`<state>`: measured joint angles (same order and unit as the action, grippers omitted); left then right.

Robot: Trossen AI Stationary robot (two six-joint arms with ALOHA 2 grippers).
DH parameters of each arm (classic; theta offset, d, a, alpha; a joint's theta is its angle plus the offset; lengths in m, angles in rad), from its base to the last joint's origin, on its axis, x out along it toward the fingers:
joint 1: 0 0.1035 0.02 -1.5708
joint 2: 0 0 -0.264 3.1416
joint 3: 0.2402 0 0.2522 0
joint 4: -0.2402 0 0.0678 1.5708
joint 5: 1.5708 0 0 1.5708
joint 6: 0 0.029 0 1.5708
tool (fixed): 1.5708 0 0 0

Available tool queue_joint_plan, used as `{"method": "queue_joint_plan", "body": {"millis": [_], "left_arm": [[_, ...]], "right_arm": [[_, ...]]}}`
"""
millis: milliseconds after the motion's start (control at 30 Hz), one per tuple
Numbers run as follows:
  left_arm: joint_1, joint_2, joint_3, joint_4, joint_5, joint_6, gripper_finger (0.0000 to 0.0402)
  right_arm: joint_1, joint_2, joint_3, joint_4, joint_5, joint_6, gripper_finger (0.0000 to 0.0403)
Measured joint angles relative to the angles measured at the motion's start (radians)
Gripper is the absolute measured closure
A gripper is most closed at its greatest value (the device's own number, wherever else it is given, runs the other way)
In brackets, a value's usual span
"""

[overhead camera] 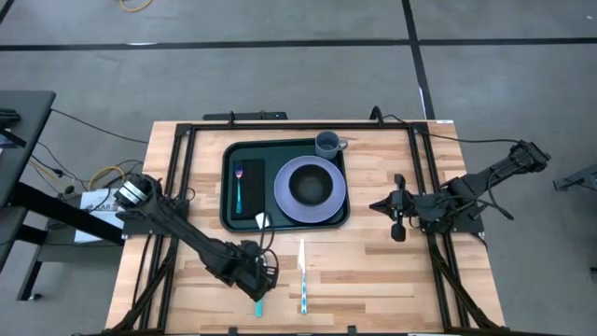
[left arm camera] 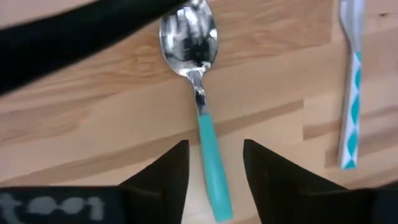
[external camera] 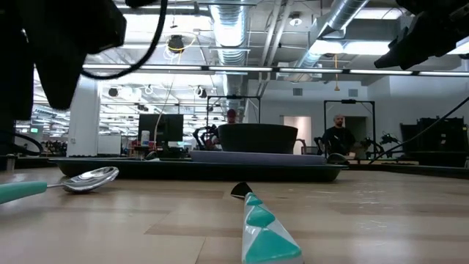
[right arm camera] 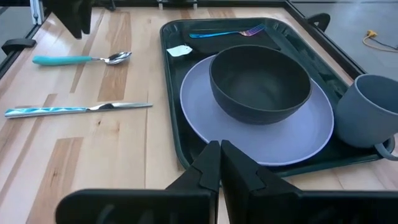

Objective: Set up tray
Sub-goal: Put the light blue spoon on top of the black napkin to the right of the blue fork on the black serving tray

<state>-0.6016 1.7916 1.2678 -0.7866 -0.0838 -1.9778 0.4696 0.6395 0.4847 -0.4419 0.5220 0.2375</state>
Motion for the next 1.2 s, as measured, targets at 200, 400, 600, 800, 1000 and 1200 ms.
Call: {"method": "queue_joint_plan", "body": {"millis": [200,400,600,800,1000,1200], "left_arm": [[0.002,0.052,0.000,0.052,0.022,0.004,0.0246],[0.001,0.109,0.000,0.109,0.081,0.015,0.0246],[0.000,0.160,0.000,0.160,0.090,0.023,0.0246],[0.003,0.198,0.005,0.168,0.146,0.023,0.0257],[0.001,0.199,0.004,0.143,0.147,0.024,0.0356],[-0.001,0.186,0.001,0.143,0.144,0.001,0.0372]], "right_arm": [[0.000,0.000,0.000,0.000,0.000,0.000,0.0398],[0.000,0.000,0.000,0.001,0.000,0.000,0.0398],[0.000,0.000,0.000,0.000,0.000,0.000,0.0398],[0.000,0.000,0.000,0.001,0.000,0.000,0.0398],[0.000,0.000,0.000,0.001,0.000,0.000,0.0398],[0.000,0.000,0.000,0.001,0.001,0.000,0.0398]]}}
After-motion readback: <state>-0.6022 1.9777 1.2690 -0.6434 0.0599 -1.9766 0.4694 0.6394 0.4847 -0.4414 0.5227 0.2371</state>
